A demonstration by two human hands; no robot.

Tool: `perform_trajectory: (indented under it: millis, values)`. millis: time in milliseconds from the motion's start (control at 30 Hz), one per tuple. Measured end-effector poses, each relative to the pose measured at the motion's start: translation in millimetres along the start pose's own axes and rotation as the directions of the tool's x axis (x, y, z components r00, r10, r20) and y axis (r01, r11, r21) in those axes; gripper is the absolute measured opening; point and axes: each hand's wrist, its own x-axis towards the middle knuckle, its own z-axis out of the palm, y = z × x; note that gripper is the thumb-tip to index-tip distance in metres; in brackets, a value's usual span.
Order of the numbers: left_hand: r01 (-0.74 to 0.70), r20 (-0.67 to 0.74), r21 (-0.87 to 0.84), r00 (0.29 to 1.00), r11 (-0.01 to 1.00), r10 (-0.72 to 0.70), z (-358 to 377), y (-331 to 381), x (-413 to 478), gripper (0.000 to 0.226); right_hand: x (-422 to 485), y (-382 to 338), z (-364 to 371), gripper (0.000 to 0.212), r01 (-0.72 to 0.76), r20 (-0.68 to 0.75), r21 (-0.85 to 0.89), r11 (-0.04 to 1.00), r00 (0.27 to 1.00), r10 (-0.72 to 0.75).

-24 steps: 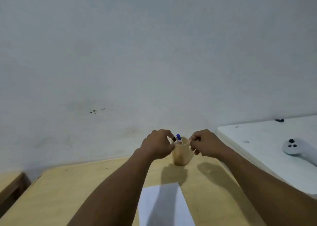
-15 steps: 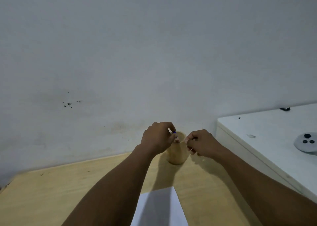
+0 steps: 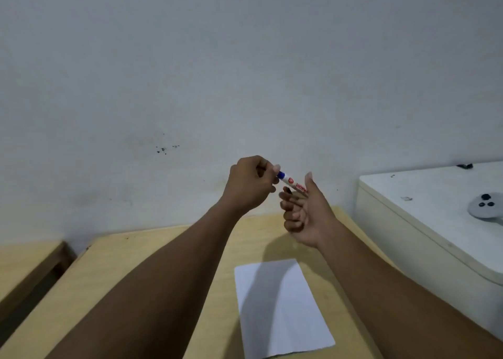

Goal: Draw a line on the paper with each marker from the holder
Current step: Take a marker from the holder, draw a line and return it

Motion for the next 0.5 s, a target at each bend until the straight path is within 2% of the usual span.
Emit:
perform_trajectory:
  millis: [100, 200, 233, 267, 333, 400, 500]
  values:
    - [0.072, -0.055, -0.054, 0.996, 0.996, -0.075, -18, -12, -25, 0.028, -7, 13, 23, 0.038, 0.096, -0.008, 0.193, 0.976, 0.995, -0.097]
    - [0.192, -0.132, -0.283, 0.963, 0.940, -0.237, -42, -37, -45, 0.032, -14, 18, 35, 0.028, 0.156, -0.001, 0.204, 0.967, 0.987, -0.159]
    - [0.221, -0.148, -0.310, 0.949, 0.925, -0.277, -51, -50, -52, 0.031, -15, 19, 35, 0.027, 0.175, 0.010, 0.179, 0.968, 0.984, -0.179]
    - [0.246, -0.160, -0.271, 0.942, 0.931, -0.296, -61, -63, -58, 0.029, -16, 19, 32, 0.025, 0.195, 0.017, 0.137, 0.971, 0.980, -0.199]
    - [0.297, -0.134, -0.053, 0.944, 0.954, -0.301, -75, -93, -71, 0.025, -16, 21, 24, 0.024, 0.219, 0.033, 0.024, 0.975, 0.975, -0.220]
    - [0.310, -0.047, 0.171, 0.951, 0.935, -0.307, -80, -118, -85, 0.019, -12, 25, 16, 0.021, 0.217, 0.035, -0.114, 0.969, 0.976, -0.215]
    - [0.286, 0.112, 0.368, 0.931, 0.885, -0.348, -72, -147, -101, 0.011, -1, 42, 10, 0.014, 0.225, 0.009, -0.329, 0.917, 0.972, -0.236]
